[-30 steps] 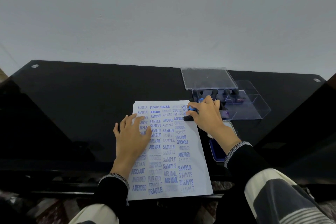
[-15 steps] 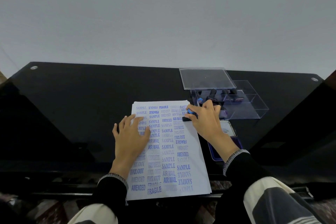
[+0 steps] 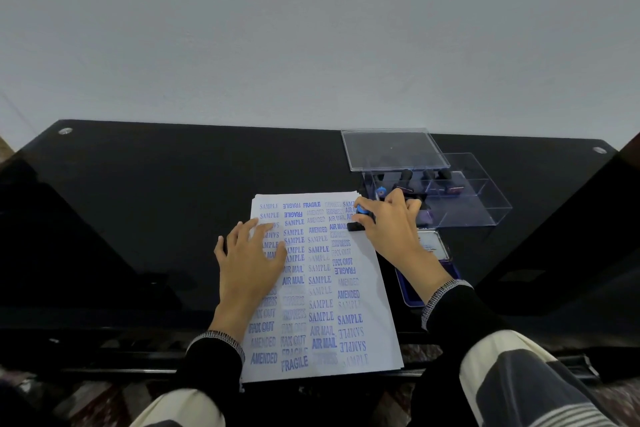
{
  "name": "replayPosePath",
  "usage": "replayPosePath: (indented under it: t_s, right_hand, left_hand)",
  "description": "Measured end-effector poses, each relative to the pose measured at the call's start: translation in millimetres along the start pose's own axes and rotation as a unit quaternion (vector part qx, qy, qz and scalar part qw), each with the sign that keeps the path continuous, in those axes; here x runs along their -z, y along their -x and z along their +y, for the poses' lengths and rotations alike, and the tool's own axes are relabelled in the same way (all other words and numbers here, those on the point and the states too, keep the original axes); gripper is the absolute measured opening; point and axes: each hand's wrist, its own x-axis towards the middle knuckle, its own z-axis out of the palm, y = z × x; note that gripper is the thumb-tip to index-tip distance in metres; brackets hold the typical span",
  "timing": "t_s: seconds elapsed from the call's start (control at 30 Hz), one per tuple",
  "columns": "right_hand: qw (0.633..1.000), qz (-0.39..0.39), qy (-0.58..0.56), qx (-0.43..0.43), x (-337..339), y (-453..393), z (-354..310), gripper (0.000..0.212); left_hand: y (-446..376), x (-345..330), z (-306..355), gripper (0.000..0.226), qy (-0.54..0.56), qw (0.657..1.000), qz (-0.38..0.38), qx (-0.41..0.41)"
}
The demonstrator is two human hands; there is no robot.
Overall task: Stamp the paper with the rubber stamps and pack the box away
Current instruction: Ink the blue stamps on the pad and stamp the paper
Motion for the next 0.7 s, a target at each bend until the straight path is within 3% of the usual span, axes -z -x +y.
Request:
replayPosePath:
  t_s: [0.7]
  right_hand:
    - [1.0, 0.016, -0.002, -0.005, -4.4, 2.0, 0.3, 0.026]
  left_hand:
    - [1.5, 1.7, 0.7, 0.046, 0.003, 1.0, 0.002, -0.002]
